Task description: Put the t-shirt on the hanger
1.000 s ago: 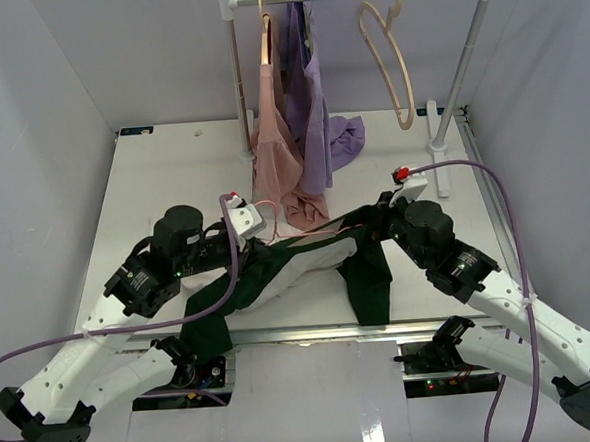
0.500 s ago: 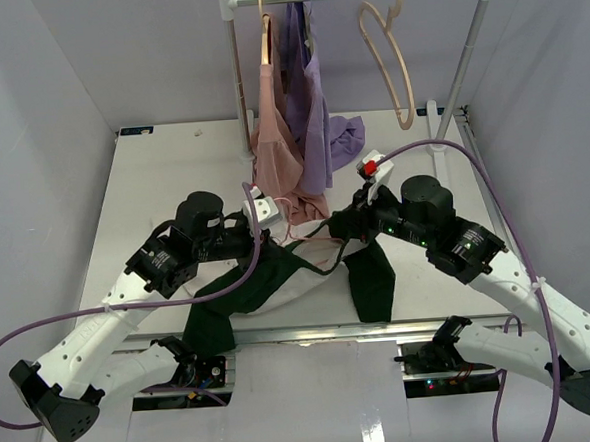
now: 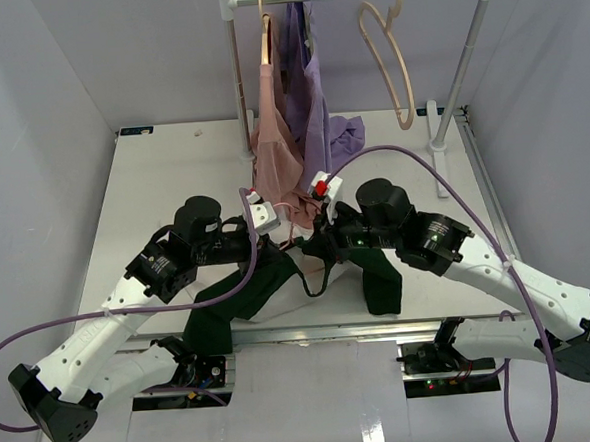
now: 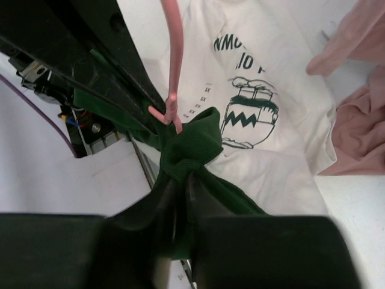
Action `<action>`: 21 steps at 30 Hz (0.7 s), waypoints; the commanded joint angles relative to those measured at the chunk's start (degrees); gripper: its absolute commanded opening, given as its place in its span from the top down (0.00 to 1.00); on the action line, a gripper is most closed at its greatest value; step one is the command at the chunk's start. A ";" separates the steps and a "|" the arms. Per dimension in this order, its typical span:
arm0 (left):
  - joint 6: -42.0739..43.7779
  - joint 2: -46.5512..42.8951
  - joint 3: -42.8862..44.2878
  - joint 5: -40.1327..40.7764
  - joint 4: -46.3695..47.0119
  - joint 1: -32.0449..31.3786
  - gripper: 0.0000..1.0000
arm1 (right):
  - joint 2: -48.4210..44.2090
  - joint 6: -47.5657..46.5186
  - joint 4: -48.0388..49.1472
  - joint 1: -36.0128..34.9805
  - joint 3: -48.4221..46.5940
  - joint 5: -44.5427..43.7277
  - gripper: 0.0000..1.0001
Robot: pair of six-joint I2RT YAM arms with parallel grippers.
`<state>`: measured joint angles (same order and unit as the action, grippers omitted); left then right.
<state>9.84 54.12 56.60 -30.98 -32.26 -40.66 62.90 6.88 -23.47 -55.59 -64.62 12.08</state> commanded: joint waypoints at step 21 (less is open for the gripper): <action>-1.58 -3.47 -0.76 -7.64 4.96 -0.12 1.00 | -7.55 -6.62 -5.45 -0.40 -9.80 -4.55 0.32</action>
<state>8.71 53.17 55.55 -35.33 -30.79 -40.69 55.90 1.43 -28.09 -55.64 -71.50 6.47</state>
